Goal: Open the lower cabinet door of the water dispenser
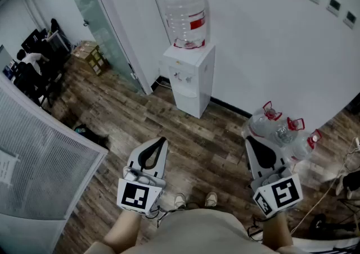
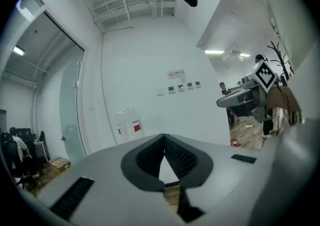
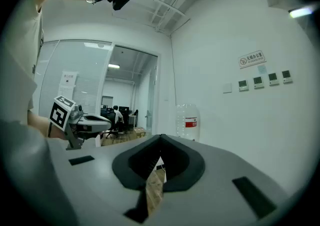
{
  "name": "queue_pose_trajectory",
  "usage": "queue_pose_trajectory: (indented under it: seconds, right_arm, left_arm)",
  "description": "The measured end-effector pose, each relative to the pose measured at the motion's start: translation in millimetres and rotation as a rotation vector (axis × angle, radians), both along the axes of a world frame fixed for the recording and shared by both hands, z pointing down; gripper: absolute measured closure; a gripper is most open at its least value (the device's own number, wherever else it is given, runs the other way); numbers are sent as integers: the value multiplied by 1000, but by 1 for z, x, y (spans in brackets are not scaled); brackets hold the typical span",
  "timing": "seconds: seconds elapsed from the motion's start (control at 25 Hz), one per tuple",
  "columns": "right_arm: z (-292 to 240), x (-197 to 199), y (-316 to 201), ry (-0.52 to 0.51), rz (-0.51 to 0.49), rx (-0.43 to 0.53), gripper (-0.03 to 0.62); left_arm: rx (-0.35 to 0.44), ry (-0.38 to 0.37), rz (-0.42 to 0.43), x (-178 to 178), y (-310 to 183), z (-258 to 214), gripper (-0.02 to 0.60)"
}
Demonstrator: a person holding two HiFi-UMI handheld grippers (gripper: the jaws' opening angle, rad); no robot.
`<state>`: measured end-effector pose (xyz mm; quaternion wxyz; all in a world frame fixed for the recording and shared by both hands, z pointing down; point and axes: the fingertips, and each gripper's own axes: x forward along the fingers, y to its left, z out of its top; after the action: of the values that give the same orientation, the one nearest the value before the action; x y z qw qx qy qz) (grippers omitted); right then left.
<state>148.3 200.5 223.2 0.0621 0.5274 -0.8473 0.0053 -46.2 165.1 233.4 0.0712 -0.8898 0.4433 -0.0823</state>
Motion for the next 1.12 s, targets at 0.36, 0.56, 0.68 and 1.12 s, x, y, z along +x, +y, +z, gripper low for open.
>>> queue_pose_trajectory:
  seconds: [0.36,0.56,0.68,1.12]
  right_arm:
    - [15,27,1,-47,-8,-10,588]
    - [17,45,0,-42,-13,-15,588]
    - [24,59,1,-39,-18,-30,588]
    - [49,67,-9,-56,-66,-61,588]
  left_arm:
    - [-12,-9,-7,23,0,12,575]
    - [-12,-18,-18,42,2,11,575]
    - [-5,-15,-46,51,2,8,575]
    - [6,-58,-60,70,11,22,575]
